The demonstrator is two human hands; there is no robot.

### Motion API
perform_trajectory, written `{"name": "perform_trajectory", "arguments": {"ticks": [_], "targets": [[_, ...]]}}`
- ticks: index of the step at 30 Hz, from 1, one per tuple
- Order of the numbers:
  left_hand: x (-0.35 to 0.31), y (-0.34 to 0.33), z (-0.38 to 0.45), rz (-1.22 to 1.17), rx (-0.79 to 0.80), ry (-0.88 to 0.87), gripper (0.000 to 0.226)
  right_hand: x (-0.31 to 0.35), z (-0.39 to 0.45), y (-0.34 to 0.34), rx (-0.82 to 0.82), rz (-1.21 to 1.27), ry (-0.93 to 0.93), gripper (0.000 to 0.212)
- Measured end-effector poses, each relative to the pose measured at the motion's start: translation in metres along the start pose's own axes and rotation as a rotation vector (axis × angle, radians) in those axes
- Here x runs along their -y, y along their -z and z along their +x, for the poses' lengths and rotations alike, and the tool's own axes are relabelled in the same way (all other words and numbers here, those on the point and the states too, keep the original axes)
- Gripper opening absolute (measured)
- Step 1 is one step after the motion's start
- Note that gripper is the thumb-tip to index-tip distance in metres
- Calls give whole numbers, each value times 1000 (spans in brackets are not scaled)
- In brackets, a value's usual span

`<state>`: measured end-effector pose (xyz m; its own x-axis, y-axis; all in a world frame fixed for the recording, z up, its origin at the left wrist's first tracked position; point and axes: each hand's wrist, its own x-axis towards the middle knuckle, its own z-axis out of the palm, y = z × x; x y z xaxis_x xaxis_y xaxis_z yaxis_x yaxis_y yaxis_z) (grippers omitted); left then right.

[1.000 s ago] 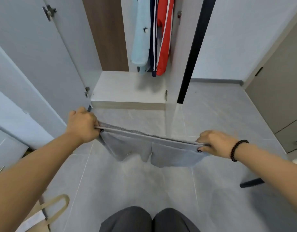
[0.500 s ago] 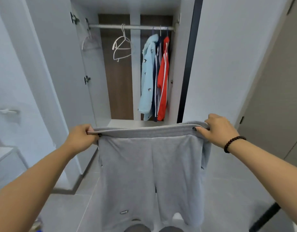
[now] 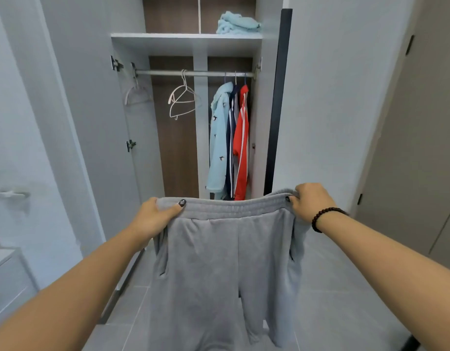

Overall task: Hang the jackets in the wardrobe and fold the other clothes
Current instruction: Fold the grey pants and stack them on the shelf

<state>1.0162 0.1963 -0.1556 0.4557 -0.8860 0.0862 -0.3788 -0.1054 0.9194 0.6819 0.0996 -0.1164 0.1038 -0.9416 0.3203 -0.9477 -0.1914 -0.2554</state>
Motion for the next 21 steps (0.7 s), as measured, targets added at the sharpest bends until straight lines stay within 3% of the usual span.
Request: {"name": "perform_trajectory", "arguments": {"ticks": [2, 7, 12, 16, 21], "targets": [[2, -14, 9, 9, -6, -17, 31, 1, 7, -7, 49, 33, -96, 34], [1, -47, 28, 22, 17, 42, 32, 22, 14, -19, 237, 252, -298, 29], [-11, -77, 26, -66, -15, -28, 29, 70, 14, -26, 440, 533, -277, 8], [-14, -80, 18, -123, -30, -121, 28, 112, 7, -30, 508, 853, -227, 28], [-22, -64, 9, -249, -42, -159, 29, 141, -9, -10, 593, 1111, -172, 13]]}}
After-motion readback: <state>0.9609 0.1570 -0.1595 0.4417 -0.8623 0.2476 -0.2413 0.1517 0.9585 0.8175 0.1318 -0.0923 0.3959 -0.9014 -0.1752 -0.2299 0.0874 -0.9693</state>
